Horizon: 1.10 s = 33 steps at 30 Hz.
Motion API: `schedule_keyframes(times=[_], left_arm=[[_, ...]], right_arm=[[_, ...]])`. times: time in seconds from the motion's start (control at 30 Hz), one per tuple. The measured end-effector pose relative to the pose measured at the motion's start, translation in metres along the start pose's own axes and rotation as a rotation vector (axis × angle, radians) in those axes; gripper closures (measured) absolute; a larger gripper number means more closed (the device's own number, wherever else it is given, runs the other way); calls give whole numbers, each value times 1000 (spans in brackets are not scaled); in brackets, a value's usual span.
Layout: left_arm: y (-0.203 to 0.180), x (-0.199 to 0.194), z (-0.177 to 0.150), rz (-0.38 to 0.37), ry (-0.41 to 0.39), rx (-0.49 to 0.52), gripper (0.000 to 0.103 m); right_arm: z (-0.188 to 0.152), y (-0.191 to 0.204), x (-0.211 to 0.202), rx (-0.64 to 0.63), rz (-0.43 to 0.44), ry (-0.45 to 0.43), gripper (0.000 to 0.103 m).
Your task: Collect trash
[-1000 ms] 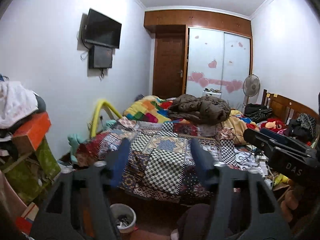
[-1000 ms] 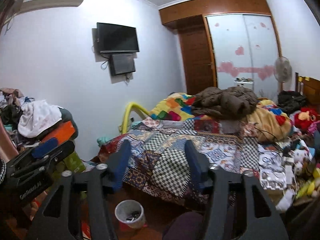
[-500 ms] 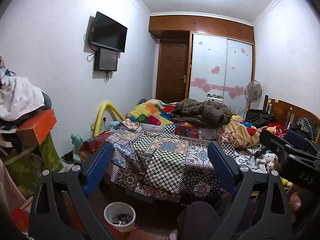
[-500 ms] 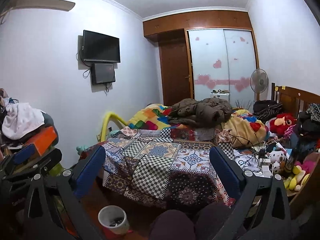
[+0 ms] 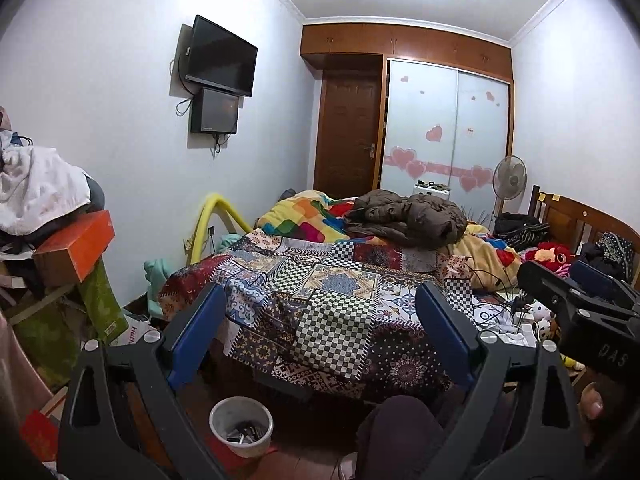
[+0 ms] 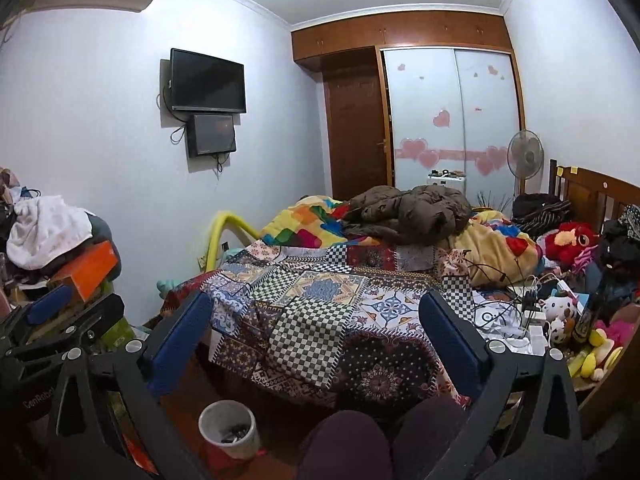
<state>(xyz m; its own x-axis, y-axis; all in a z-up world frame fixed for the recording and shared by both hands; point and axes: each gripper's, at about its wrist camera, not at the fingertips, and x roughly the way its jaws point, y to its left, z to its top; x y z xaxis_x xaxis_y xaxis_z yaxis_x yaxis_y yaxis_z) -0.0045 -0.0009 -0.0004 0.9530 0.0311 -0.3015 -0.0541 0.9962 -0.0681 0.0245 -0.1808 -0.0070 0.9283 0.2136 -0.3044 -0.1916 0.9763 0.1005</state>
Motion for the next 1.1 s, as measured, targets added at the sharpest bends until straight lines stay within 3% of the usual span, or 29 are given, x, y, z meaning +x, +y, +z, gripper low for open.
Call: schedule_keyframes(times=[1.1], left_arm=[[8, 1, -5, 4, 17, -7, 7]], right_arm=[[0, 7, -1, -10, 18, 34, 0]])
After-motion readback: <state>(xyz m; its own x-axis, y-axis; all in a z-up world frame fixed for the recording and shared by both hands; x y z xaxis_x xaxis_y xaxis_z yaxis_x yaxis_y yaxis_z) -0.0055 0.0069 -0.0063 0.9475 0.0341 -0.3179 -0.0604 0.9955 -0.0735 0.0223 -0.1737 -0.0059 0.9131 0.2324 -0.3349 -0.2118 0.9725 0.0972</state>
